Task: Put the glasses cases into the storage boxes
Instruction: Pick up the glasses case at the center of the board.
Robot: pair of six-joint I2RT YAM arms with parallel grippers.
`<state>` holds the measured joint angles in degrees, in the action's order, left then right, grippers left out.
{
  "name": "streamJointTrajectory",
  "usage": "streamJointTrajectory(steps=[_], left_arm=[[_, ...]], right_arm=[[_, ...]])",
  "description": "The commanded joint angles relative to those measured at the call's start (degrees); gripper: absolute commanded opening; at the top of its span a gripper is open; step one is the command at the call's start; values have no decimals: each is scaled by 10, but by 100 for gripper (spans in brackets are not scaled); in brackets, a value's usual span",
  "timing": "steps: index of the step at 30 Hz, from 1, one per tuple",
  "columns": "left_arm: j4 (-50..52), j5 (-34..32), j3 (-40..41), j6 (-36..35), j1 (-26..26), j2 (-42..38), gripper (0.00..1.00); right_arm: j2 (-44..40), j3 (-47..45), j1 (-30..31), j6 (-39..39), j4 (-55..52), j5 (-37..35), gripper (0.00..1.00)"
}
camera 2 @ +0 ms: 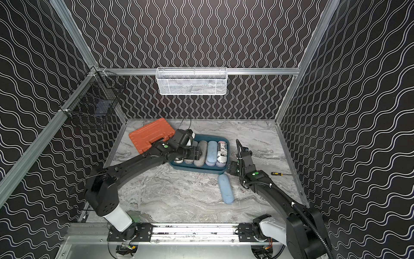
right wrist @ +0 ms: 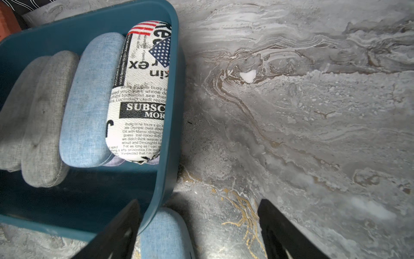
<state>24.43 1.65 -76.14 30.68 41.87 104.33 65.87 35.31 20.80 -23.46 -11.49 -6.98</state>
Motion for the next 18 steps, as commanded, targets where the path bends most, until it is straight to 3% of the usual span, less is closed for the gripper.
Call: streamJointTrajectory(steps=[1, 7, 18], left_arm=[[-22, 11, 10, 36, 28, -11, 83], [-11, 1, -1, 79, 88, 0, 88], [-41, -37, -4, 224, 184, 51, 91]], right_arm=[[-12, -1, 0, -20, -4, -11, 84], [-50, -1, -1, -32, -16, -64, 85], [-145, 2, -2, -43, -34, -153, 88]])
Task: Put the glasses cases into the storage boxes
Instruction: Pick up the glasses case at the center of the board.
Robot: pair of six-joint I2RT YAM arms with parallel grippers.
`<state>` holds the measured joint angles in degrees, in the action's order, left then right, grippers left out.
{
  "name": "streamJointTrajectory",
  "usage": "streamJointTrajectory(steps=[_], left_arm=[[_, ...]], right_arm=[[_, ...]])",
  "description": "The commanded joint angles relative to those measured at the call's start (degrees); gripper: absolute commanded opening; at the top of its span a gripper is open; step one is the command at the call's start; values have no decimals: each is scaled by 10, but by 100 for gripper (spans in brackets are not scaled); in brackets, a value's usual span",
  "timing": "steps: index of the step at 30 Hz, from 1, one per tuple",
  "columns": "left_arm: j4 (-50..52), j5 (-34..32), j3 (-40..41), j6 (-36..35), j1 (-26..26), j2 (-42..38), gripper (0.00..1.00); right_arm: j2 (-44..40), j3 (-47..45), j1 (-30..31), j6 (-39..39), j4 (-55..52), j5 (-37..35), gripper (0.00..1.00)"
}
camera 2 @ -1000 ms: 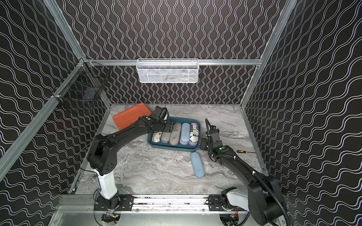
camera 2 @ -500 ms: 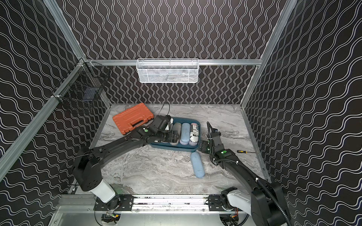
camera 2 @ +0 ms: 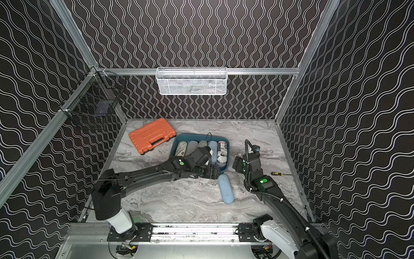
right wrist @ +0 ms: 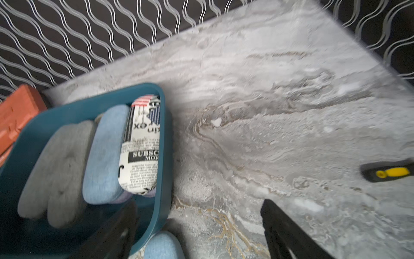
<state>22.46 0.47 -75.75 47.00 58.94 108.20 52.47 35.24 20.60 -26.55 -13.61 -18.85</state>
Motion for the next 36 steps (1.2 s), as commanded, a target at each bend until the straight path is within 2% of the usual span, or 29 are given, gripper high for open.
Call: streamJointTrajectory(steps=[1, 8, 14, 18, 29, 36], left_arm=[[-19, -29, -13, 71, 20, 19, 92], [-18, -47, -29, 147, 52, 64, 95], [-18, -37, -45, 204, 64, 109, 96], [6, -60, -70, 216, 74, 130, 96], [31, -58, -111, 257, 74, 190, 96], [44, -51, -138, 253, 74, 219, 96]], right_arm=[[-12, 5, 0, -12, -16, -36, 88], [-30, 9, -1, -6, -16, -44, 89], [-49, 5, -2, -1, -19, -47, 89], [-58, 0, -2, 1, -20, -47, 89], [-60, -7, -3, 7, -12, -39, 89], [-64, -10, -4, 10, -9, -37, 89]])
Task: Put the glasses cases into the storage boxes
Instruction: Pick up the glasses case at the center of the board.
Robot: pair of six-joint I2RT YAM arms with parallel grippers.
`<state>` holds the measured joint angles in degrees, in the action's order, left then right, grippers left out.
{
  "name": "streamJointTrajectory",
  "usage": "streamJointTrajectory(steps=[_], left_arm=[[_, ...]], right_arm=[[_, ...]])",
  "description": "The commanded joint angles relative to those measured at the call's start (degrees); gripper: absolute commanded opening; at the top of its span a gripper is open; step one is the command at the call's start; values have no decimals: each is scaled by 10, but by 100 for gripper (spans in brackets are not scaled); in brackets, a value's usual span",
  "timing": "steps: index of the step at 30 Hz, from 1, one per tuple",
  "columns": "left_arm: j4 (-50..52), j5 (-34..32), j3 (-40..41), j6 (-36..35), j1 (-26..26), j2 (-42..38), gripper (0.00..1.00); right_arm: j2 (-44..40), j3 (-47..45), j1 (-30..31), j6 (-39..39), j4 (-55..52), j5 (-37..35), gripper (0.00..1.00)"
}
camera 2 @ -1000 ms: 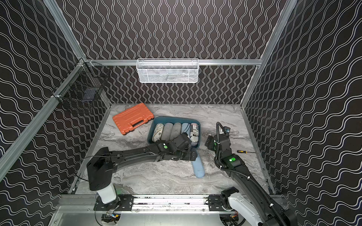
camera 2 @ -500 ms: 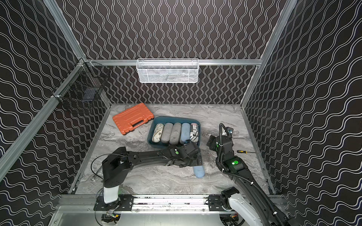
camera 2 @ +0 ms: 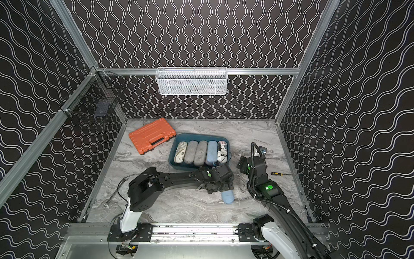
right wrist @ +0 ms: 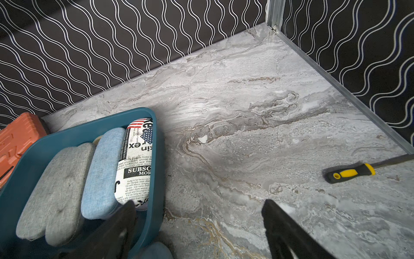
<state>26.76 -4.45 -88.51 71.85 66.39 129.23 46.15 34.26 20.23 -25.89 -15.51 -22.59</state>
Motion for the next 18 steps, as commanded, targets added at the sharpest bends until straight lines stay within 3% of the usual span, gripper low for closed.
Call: streamJointTrajectory(steps=[1, 8, 18], left_arm=[[2, 0, -16, 4, -1, 14, 96], [15, 10, -33, 7, 0, 41, 92], [23, 19, -33, -2, 0, 48, 73]], right_arm=[[0, 0, 0, 3, 10, 2, 89], [1, -3, 0, 6, 13, 5, 89], [15, -4, -1, 6, 18, 11, 89]])
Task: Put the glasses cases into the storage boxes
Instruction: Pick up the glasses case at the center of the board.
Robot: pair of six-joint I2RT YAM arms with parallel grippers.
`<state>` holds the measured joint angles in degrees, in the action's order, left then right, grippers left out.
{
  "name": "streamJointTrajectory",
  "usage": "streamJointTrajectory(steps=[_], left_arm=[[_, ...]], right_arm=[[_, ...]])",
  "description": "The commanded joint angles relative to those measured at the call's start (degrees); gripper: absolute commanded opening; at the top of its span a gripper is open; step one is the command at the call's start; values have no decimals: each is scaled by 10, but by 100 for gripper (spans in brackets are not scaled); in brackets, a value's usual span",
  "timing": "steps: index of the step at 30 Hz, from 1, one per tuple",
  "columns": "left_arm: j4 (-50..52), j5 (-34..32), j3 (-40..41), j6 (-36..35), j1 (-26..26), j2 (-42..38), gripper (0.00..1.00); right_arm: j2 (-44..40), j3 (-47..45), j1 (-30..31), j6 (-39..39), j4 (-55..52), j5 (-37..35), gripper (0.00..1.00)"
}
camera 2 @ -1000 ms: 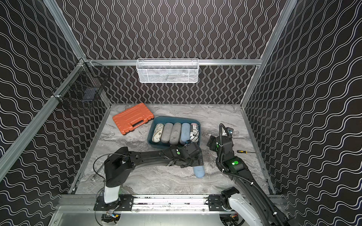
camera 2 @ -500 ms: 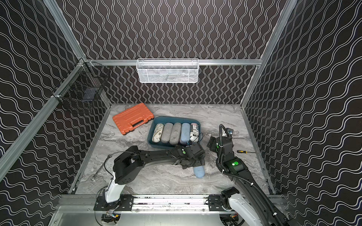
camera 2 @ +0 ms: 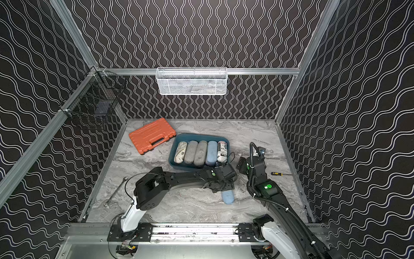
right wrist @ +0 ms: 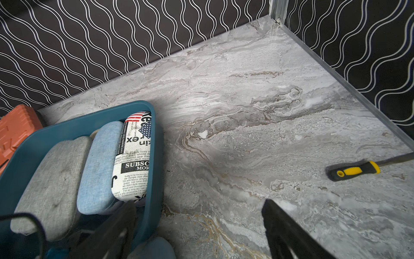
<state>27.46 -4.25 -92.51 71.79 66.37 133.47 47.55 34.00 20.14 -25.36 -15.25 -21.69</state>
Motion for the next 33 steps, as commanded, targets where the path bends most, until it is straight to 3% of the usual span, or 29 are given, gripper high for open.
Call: streamJointTrajectory(steps=[1, 8, 19, 33], left_arm=[[16, 18, 10, -3, 0, 5, 72], [12, 35, 20, -8, -1, -19, 61], [-7, 48, 72, -3, 5, -90, 60], [32, 5, 108, -25, 10, -176, 60]], right_arm=[[1, -2, 0, 1, 15, 2, 89], [-1, -3, 0, 0, 14, 0, 89], [-15, -2, 0, -2, 11, -6, 89], [-11, 22, -3, -11, 14, 14, 89]])
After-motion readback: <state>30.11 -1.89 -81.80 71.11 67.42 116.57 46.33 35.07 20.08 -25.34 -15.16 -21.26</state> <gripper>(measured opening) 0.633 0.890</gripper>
